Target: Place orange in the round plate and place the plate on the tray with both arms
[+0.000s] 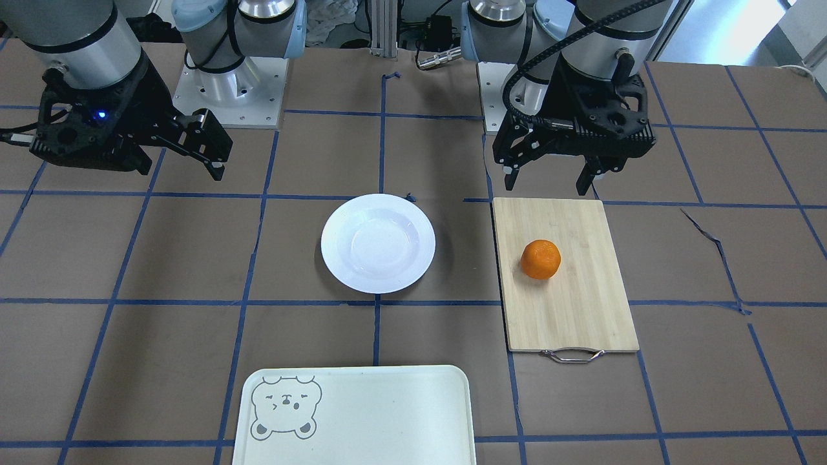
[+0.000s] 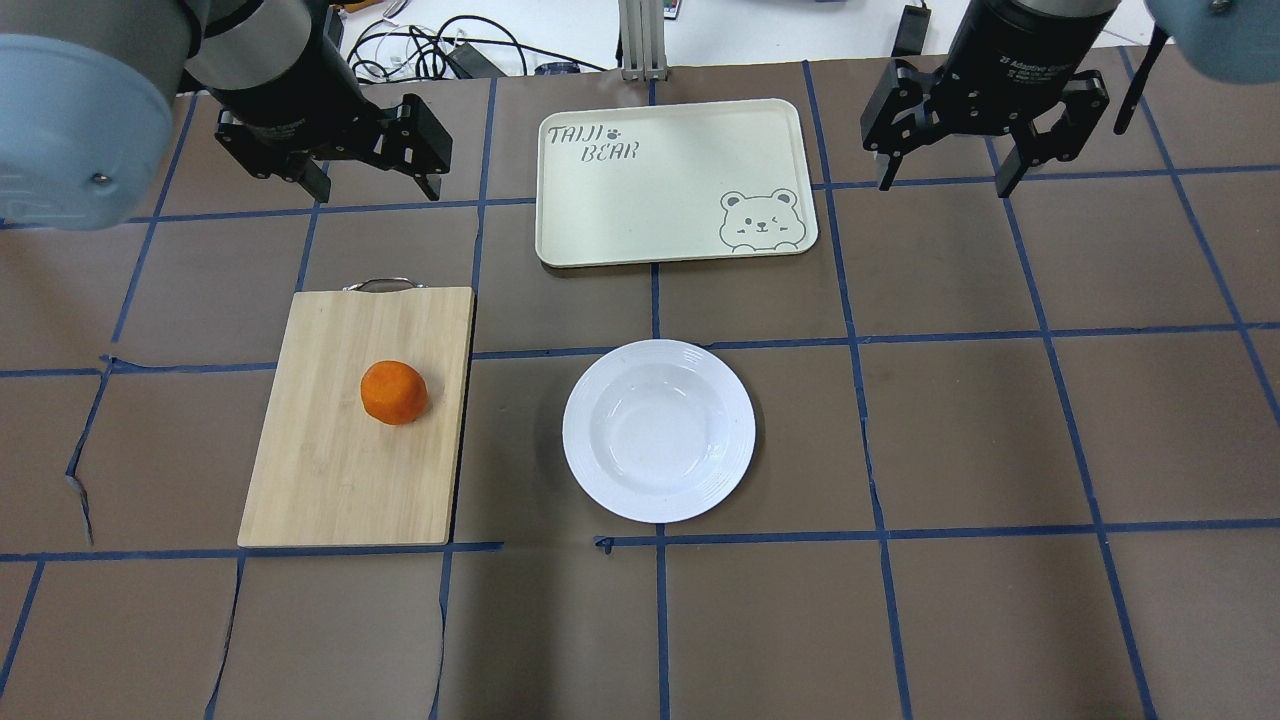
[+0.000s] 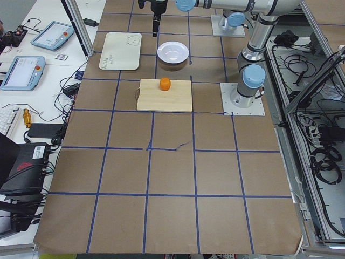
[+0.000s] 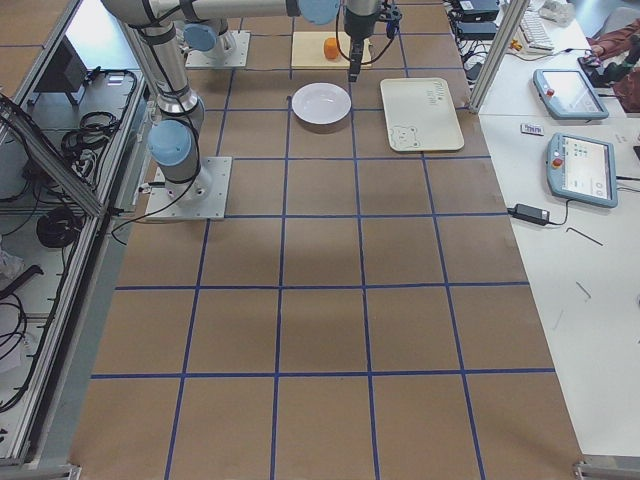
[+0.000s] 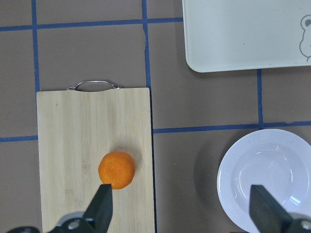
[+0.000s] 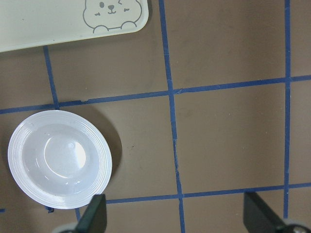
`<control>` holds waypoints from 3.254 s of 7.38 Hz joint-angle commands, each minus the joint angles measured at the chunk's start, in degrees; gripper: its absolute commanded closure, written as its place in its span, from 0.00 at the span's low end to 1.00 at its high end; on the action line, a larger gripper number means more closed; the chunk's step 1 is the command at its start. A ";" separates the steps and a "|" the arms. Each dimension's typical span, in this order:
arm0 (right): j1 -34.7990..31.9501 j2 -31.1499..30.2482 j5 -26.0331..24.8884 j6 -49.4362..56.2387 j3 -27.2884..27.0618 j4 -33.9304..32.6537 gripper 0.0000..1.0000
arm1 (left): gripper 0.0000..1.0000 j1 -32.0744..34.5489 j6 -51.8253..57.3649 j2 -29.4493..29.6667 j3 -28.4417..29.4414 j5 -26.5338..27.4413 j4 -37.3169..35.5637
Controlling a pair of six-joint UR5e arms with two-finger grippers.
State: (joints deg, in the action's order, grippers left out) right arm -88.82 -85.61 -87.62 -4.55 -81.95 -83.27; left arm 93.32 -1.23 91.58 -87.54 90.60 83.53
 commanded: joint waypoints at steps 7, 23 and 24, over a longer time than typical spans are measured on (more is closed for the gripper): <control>-0.12 -0.78 -0.36 0.16 -0.40 3.64 0.00 | 0.00 0.02 0.09 -0.44 0.09 0.27 1.53; -0.12 0.18 -0.01 0.25 -0.67 2.59 0.00 | 0.00 -0.16 0.26 -1.23 0.09 0.19 5.50; -0.12 0.36 -0.01 -0.01 -0.75 2.50 0.00 | 0.00 -0.16 0.26 -1.23 0.00 0.19 5.50</control>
State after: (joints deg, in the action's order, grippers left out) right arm -88.95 -85.43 -87.62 -4.36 -82.66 -80.70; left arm 93.17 -0.97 90.35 -87.48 90.79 89.03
